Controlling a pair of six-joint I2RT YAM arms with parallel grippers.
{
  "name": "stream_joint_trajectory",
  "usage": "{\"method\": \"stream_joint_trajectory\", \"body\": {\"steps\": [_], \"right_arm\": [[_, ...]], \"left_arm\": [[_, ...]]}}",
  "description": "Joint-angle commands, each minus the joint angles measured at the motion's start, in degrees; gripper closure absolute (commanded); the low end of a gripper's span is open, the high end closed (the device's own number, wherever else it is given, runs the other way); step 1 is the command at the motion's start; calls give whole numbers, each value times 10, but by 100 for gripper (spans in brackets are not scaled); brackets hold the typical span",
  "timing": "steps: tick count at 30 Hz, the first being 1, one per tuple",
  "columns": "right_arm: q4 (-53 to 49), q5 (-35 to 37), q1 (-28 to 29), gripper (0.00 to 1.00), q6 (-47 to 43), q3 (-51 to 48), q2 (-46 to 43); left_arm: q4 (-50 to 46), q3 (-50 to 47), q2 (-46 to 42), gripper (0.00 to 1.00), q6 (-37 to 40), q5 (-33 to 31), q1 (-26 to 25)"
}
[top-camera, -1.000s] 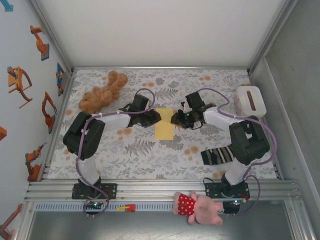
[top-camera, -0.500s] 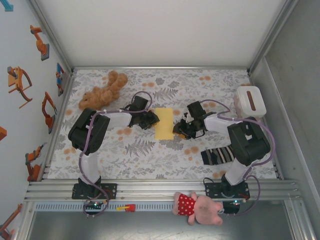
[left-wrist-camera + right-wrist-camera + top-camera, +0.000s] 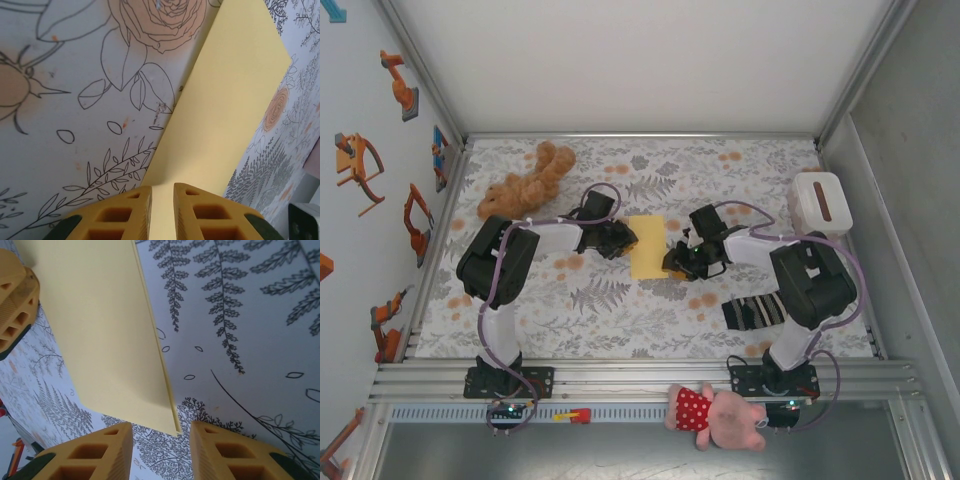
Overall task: Fold a paper plane with a square sheet of paper (pick it up from the middle)
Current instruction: Fold the triangle a second time at the center of the table.
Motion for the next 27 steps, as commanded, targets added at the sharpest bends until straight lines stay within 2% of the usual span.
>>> {"method": "stream_joint_trajectory", "body": {"steps": [1, 8, 27], "right_arm": [[-14, 2, 9, 67, -7, 5, 10], [-6, -1, 15, 76, -8, 9, 17], [55, 3, 16, 80, 25, 11, 15]], "left_arm": [[-64, -2, 29, 80, -9, -12, 4], [-66, 0, 36, 81, -10, -8, 4], [-64, 3, 39, 82, -3, 0, 4]]}}
